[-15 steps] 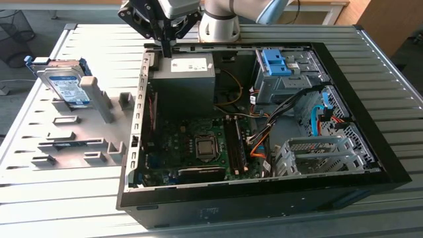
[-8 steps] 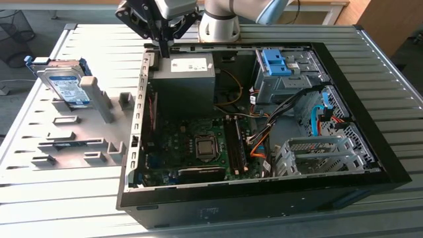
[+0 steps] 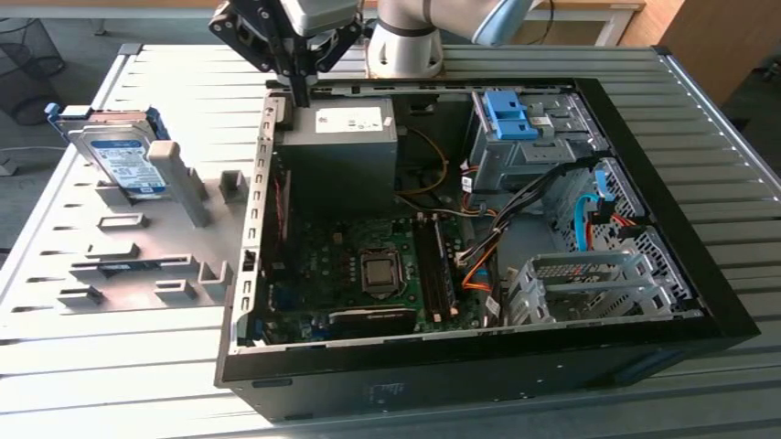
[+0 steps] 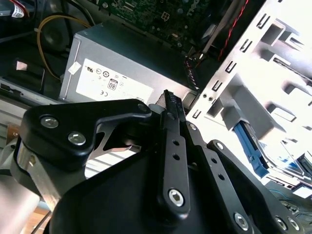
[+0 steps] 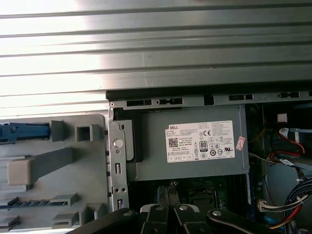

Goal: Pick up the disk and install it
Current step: 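Reach for the disk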

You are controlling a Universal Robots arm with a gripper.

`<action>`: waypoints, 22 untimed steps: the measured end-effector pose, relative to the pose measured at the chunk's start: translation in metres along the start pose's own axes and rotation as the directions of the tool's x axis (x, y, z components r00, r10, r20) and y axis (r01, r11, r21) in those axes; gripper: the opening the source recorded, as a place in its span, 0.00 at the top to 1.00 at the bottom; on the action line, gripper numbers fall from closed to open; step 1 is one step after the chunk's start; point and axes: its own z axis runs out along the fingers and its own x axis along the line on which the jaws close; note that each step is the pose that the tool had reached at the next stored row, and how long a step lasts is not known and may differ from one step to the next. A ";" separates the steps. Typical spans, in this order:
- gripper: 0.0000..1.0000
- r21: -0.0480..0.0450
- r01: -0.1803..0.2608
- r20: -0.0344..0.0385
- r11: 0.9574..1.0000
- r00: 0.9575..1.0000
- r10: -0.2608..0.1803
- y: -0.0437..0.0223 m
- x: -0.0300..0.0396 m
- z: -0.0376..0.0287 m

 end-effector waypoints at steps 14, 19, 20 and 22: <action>0.89 0.000 0.000 0.000 1.000 1.000 0.000 -0.0004 0.0042 0.0007; 0.89 0.000 0.000 0.000 1.000 1.000 0.000 -0.0005 0.0054 0.0010; 0.89 0.000 0.000 0.000 1.000 1.000 0.000 -0.0005 0.0056 0.0011; 0.89 0.000 0.000 0.000 1.000 1.000 0.000 -0.0005 0.0060 0.0012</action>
